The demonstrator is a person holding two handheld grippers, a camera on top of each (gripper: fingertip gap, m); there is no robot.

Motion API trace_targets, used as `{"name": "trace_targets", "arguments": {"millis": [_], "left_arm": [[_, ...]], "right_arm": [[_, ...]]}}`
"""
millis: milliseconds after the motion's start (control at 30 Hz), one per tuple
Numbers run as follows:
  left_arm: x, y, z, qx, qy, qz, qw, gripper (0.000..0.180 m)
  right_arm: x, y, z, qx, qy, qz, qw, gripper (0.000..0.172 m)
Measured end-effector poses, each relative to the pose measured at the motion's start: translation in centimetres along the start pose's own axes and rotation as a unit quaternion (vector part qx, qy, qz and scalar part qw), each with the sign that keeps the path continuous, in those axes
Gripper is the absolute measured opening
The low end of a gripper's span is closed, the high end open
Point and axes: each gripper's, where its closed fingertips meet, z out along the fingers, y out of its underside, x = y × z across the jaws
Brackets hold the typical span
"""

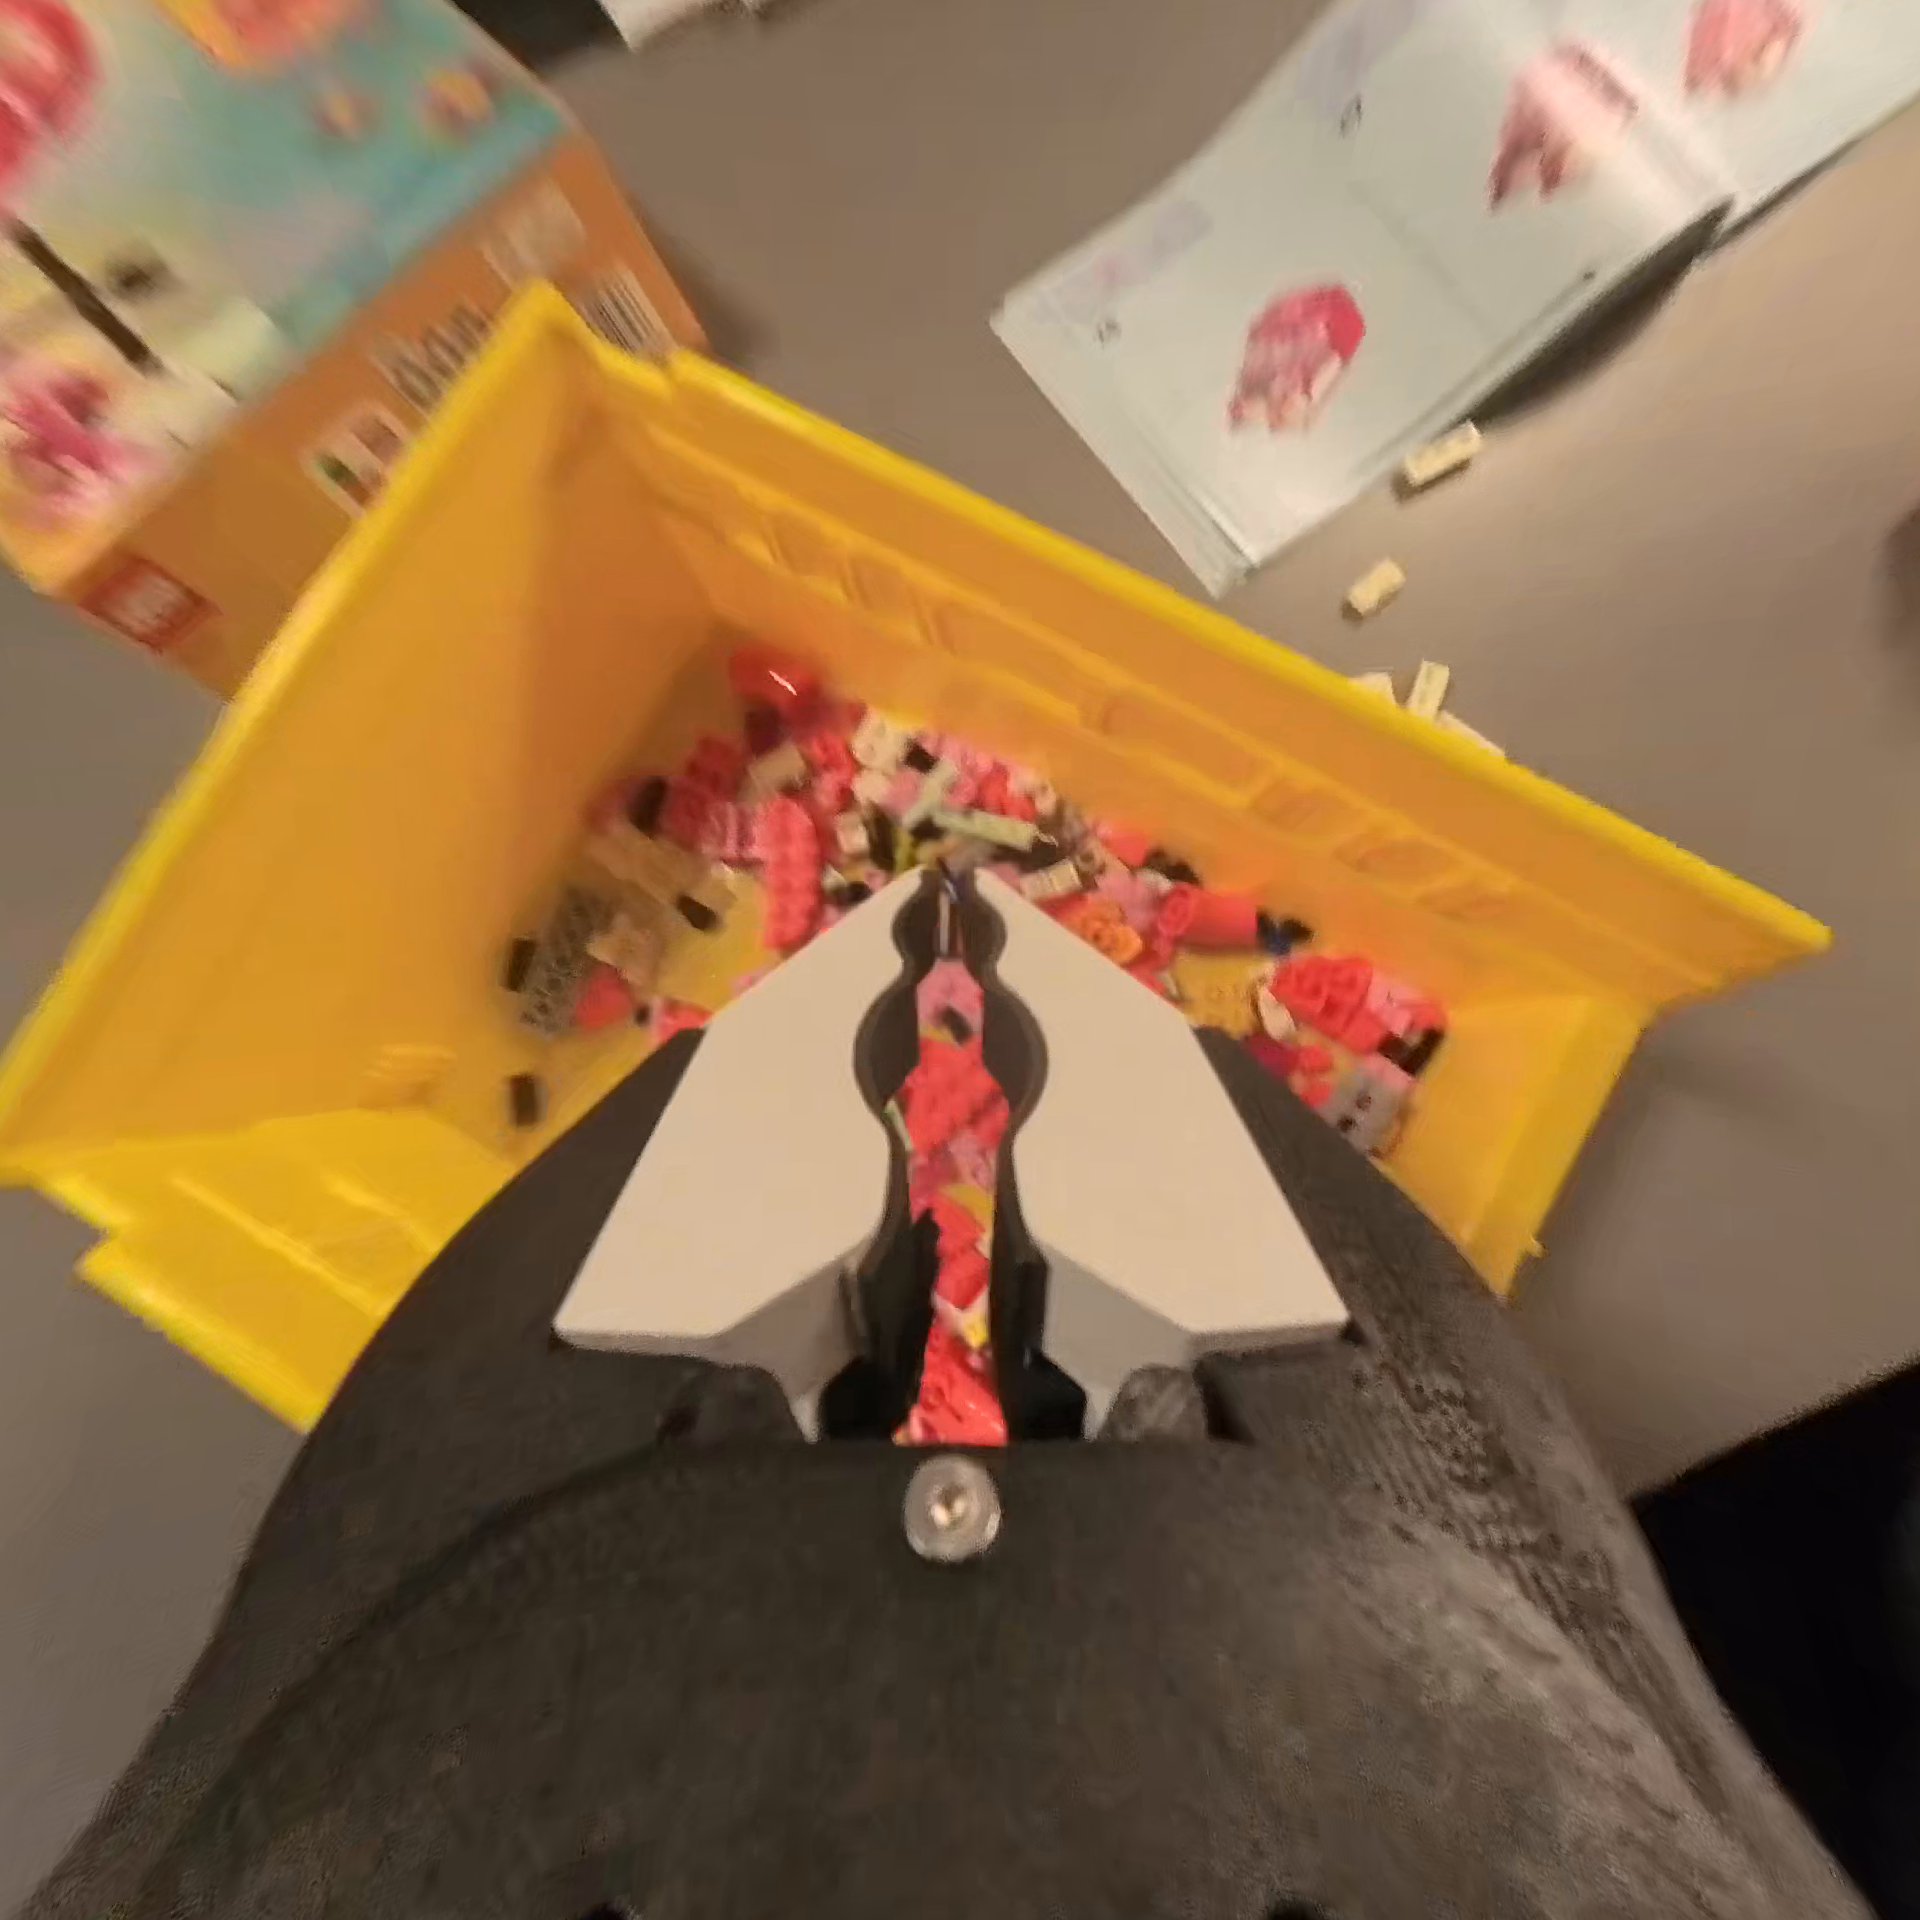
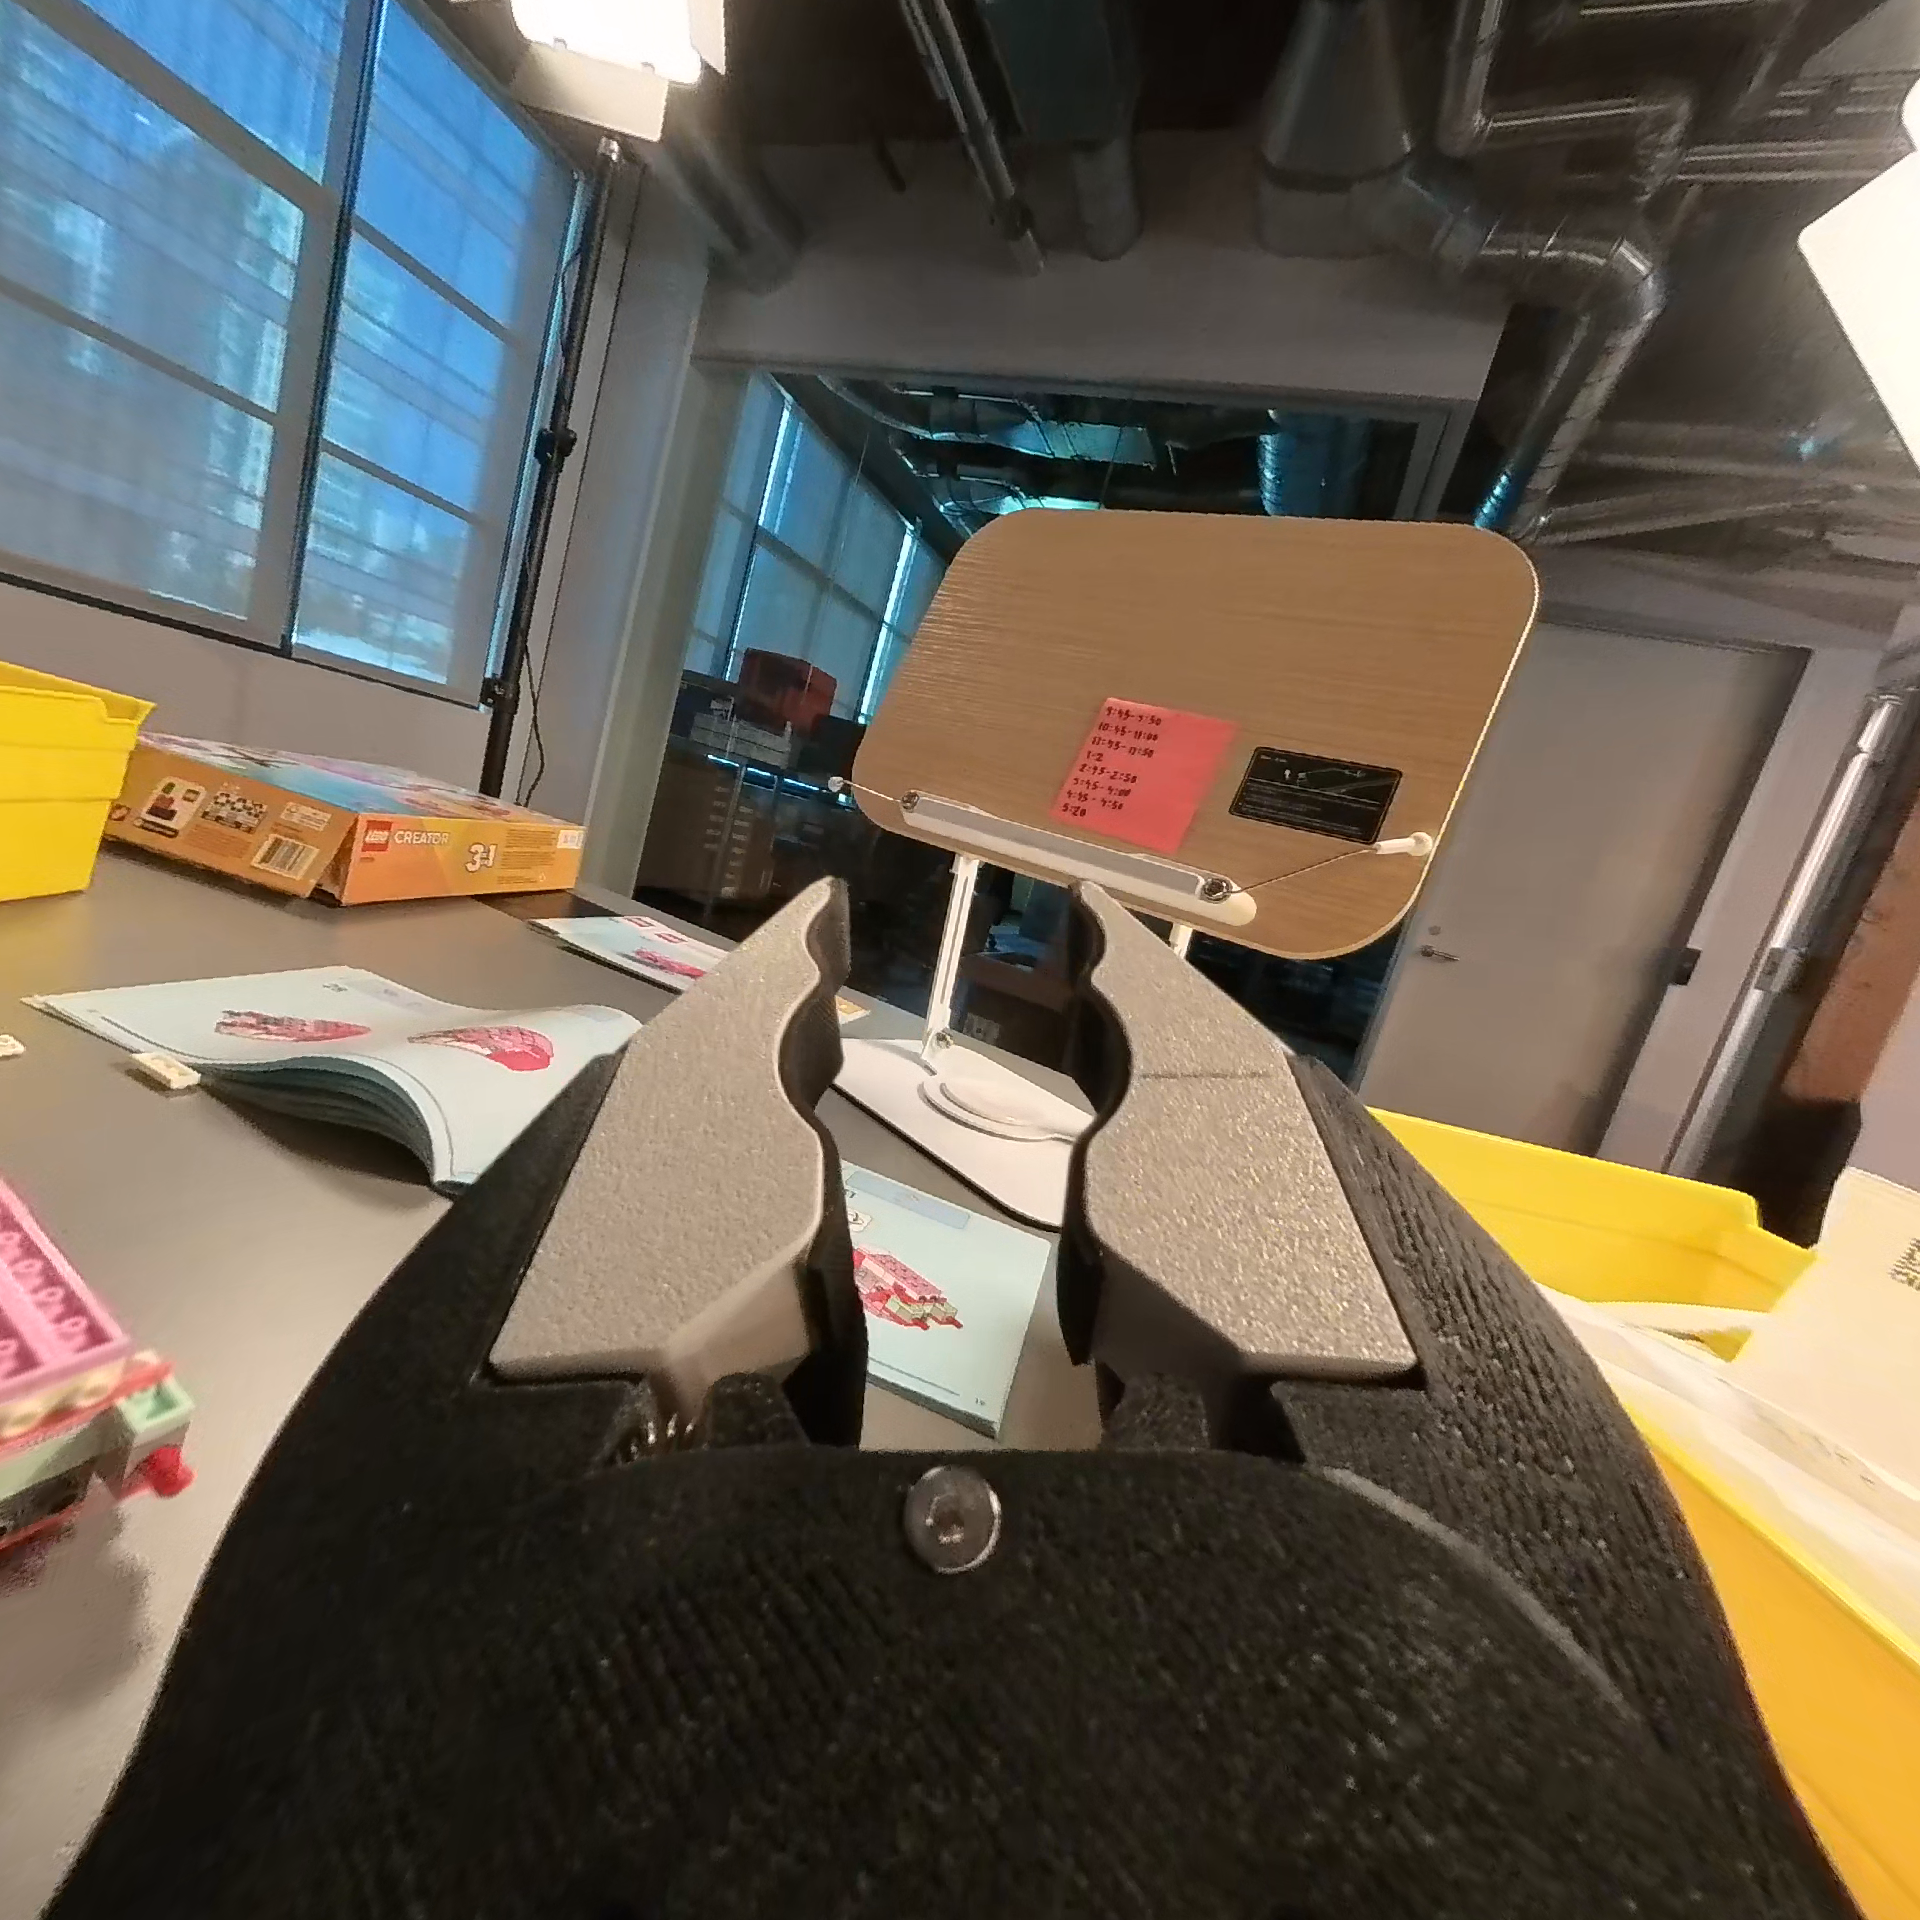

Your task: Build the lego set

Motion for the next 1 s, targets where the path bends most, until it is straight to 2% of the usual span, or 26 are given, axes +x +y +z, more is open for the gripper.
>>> {"name": "trace_targets", "arguments": {"millis": [167, 333, 467, 567, 667, 767, 1000], "left_arm": [[3.2, 2.1, 0.8, -0.058, 0.103, 0.001, 0.993, 0.000], [3.2, 6.8, 0.5, -0.202, 0.058, 0.038, 0.977, 0.000], [4.4, 9.3, 0.0, -0.275, 0.080, 0.019, 0.958, 0.000], [4.2, 10.6, 0.0, -0.311, 0.071, 0.039, 0.947, 0.000], [4.5, 11.0, 0.3, -0.319, 0.085, 0.058, 0.942, 0.002], [4.4, 10.8, 1.1, -0.306, 0.087, 0.046, 0.947, 0.016], [7.3, 6.0, 3.1, -0.161, 0.152, 0.005, 0.975, 0.024]], "right_arm": [[0.3, 0.2, 0.0, -0.003, 0.004, 0.007, 1.000, 0.037], [0.2, 0.2, 0.0, -0.004, 0.003, 0.008, 1.000, 0.033], [0.0, 0.3, 0.0, -0.006, -0.002, 0.008, 1.000, 0.033], [0.0, 0.2, 0.0, -0.006, -0.003, 0.009, 1.000, 0.034], [-0.1, 0.3, 0.0, -0.007, -0.005, 0.012, 1.000, 0.034], [-0.1, 0.3, 0.0, -0.008, -0.006, 0.014, 1.000, 0.034], [-0.3, 0.4, 0.1, -0.011, -0.011, 0.014, 1.000, 0.033]]}}
